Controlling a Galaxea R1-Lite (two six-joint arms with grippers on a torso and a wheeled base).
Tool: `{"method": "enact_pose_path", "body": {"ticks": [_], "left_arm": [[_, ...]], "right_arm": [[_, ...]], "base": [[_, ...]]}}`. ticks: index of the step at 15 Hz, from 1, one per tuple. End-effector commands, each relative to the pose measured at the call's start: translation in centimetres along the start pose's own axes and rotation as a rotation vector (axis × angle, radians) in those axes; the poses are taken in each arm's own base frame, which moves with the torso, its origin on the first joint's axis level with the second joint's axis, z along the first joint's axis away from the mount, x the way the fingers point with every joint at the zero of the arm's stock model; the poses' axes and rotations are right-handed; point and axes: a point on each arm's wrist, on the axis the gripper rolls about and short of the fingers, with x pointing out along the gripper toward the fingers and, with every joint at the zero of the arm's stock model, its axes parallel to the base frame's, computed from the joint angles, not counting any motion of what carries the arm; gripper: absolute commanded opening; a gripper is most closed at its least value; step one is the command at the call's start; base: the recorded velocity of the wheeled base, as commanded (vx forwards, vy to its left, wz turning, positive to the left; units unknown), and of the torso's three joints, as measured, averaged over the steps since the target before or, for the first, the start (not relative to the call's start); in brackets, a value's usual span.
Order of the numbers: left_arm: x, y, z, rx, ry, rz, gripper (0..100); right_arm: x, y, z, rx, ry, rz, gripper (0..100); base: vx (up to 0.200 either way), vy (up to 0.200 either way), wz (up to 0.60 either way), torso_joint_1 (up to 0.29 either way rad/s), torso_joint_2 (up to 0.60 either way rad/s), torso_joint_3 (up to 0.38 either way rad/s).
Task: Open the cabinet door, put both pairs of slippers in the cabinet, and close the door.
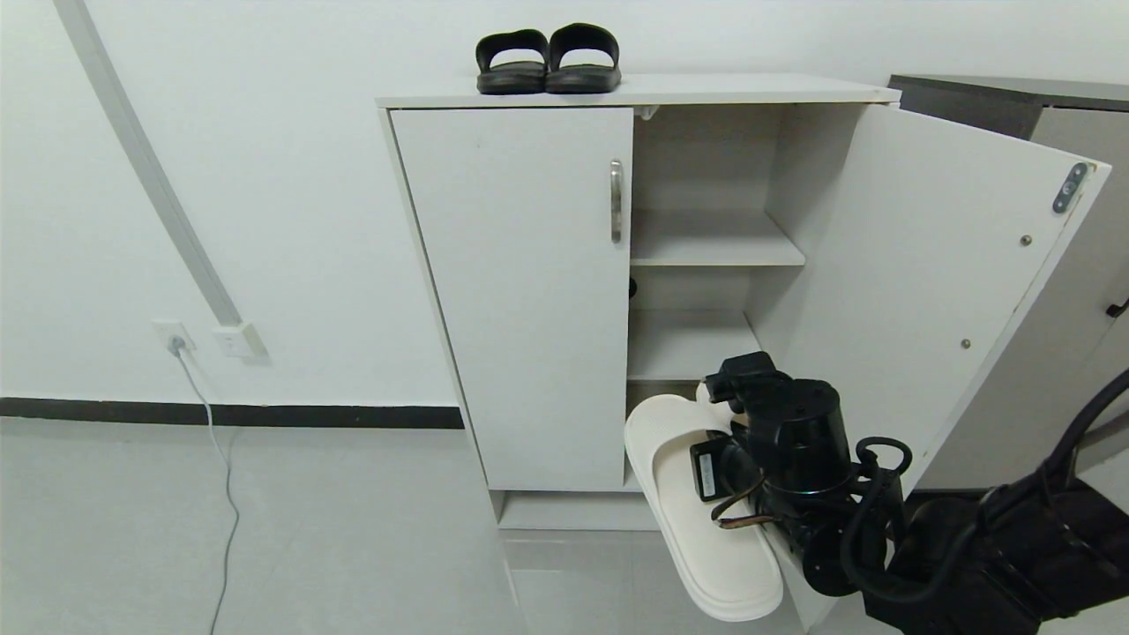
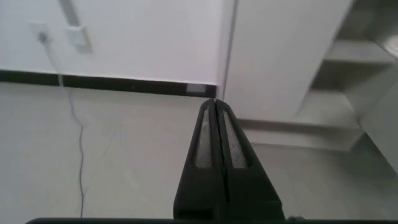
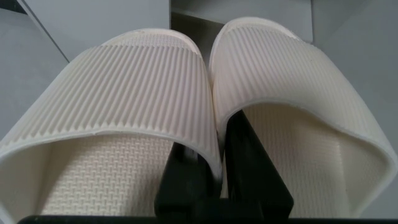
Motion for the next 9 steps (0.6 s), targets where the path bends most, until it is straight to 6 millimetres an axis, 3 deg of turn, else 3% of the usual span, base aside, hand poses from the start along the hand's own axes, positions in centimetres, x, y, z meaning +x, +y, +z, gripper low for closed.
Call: {"method": "enact_pose_path", "body": {"ticks": [1,4,5,9], "left_arm": [[-0.03,-0.09,-0.07,0.029,0.002,-0.048,0],[-0.1,-0.08,-0.1,0.039,-0.008,-0.069,0],[-0.39,0.11,-0.21,0.061,-0.047,-0.172,0],[-0.66,0.22,-0.28,0.017,-0.085,-0.069,0]], "right_arm": [[-0.05,-0.01,0.08,0.002,-0.003,0.0,0],[-0.06,-0.02,0.04,0.001,-0.002,0.002,0],[-0.03,-0.01,0.0,-0.001,-0.001,0.001,0],[0.18,0.1,-0.39,-0.005,0.009,-0.001,0]], "base": [[0.0,0.0,0.0,0.0,0.0,0.0],[0.0,0.0,0.0,0.0,0.0,0.0],[0.0,0.0,0.0,0.0,0.0,0.0],[0.0,0.0,0.0,0.0,0.0,0.0]]}}
